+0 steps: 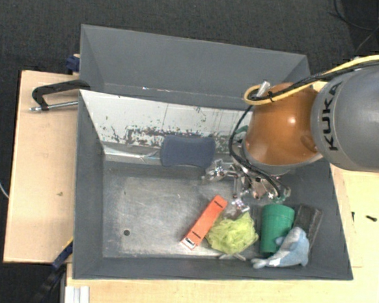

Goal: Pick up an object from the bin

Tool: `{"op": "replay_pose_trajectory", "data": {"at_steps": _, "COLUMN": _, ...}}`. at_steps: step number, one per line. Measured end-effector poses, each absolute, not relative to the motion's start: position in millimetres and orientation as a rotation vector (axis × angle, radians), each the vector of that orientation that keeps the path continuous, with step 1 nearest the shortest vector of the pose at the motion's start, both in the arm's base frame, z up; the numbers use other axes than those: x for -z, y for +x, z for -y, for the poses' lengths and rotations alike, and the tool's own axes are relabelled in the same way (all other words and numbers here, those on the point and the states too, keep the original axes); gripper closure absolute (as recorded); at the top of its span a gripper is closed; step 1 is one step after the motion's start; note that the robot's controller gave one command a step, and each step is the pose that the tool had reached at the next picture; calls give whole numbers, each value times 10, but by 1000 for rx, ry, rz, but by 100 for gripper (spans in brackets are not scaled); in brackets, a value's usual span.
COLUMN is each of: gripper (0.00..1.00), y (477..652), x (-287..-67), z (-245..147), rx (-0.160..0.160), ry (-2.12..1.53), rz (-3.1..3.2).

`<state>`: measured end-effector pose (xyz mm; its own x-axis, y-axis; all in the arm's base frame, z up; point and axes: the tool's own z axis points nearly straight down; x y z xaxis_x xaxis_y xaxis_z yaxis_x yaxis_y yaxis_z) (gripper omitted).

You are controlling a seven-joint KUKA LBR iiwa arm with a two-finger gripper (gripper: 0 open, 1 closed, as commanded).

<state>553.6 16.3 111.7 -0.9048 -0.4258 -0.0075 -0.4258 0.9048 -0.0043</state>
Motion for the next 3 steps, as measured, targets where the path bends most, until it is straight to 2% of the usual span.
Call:
{"op": "replay_pose_trajectory", "data": {"at_steps": 1, "gripper": 0, "y": 5250, "x": -1359, "z": -443, "rx": -2, "ry": -721, "rz": -3058}}
{"op": "replay_pose_trajectory", "data": {"at_steps": 2, "gripper": 0, "y": 5343, "x": -1062, "z": -496, "rx": -2, "ry": -983, "rz": -2979}}
{"op": "replay_pose_trajectory", "data": {"at_steps": 3, "gripper": 100, "y": 5481, "x": -758, "z": -429, "rx": -4, "ry": -1286, "rz": -2860}}
